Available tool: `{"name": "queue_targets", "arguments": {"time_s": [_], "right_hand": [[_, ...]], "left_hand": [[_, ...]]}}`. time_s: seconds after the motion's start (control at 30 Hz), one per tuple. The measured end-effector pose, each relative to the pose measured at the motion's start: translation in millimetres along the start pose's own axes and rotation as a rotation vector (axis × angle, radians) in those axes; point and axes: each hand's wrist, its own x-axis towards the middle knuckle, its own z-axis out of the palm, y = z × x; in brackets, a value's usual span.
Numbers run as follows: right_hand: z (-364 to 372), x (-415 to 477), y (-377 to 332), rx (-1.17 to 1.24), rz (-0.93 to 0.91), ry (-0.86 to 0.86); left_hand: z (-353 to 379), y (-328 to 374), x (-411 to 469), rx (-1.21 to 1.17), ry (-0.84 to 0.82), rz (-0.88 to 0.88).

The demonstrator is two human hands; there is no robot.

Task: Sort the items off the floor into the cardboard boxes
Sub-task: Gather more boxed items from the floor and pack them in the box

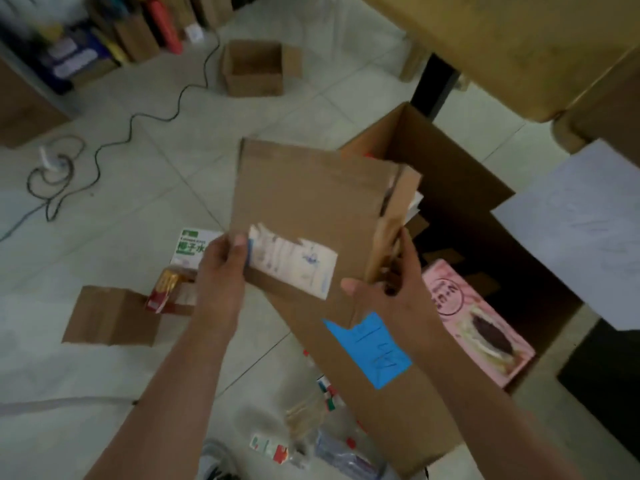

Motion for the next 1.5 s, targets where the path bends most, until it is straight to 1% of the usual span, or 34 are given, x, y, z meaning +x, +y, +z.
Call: {"name": "queue_targets", "arguments": {"time_s": [0.07, 0.13, 0.2, 0.23, 0.27, 0.37, 0.43, 0.5, 0.57, 0.63, 0.73, 0.77, 0.83, 0.9, 1.0, 1.07, 1.13, 1.2, 1.23, 1.27, 1.33, 1.43, 1.5], "right_hand": [[-38, 17, -8, 0.164, 0.055, 0.074], [-64, 34, -8, 0.31, 0.129, 0.161], [-78, 52, 0, 0.386, 0.202, 0.261], [-81, 61, 4, 0.409, 0.234, 0.305], [-83, 71, 8, 0.43, 0.265, 0.339], [-79, 103, 19, 0.477, 0.379, 0.371], [-69, 122, 31, 0.485, 0.469, 0.312], [-54, 133, 48, 0.411, 0.534, 0.186], [-44, 139, 68, 0.217, 0.523, 0.076], [-41, 142, 83, 0.019, 0.498, 0.015], [-42, 142, 89, -0.055, 0.491, -0.141], [-40, 141, 88, -0.07, 0.479, -0.166], [-33, 137, 87, -0.1, 0.435, -0.147], [-21, 129, 80, -0.145, 0.37, -0.063], [2, 112, 67, -0.259, 0.176, 0.099], [23, 100, 58, -0.217, 0.039, 0.133], [50, 82, 51, -0.13, -0.071, 0.1], [79, 54, 50, 0.004, -0.135, 0.011], [92, 37, 56, 0.034, -0.143, -0.03], [104, 18, 65, 0.023, -0.134, -0.064], [122, -20, 94, -0.09, -0.062, -0.128], [133, -60, 152, -0.259, 0.144, -0.22], [130, -64, 182, -0.376, 0.247, -0.222]], "left_hand": [[49, 22, 2, 0.015, -0.035, 0.074], [91, 35, -2, 0.103, -0.044, 0.1], [122, 35, -10, 0.204, -0.031, 0.095], [133, 30, -13, 0.208, -0.039, 0.09], [143, 22, -15, 0.192, -0.066, 0.072], [158, -7, -19, 0.241, -0.191, -0.102], [155, -24, -18, 0.309, -0.233, -0.199], [148, -37, -16, 0.365, -0.254, -0.24], [139, -43, -14, 0.406, -0.276, -0.252], [133, -44, -13, 0.401, -0.288, -0.257], [124, -45, -11, 0.385, -0.3, -0.246], [121, -46, -10, 0.371, -0.297, -0.245], [110, -49, -8, 0.344, -0.292, -0.241], [97, -51, -8, 0.317, -0.278, -0.233], [72, -57, -10, 0.166, -0.234, -0.244], [48, -63, -11, 0.094, -0.183, -0.216], [21, -72, -13, 0.051, -0.119, -0.165], [-6, -84, -21, -0.015, -0.065, -0.19], [-19, -93, -27, -0.045, -0.043, -0.217], [-31, -103, -35, -0.066, -0.031, -0.248], [-51, -128, -52, -0.1, -0.023, -0.33], [-73, -167, -83, -0.197, 0.012, -0.467], [-85, -191, -98, -0.21, 0.006, -0.528]]}}
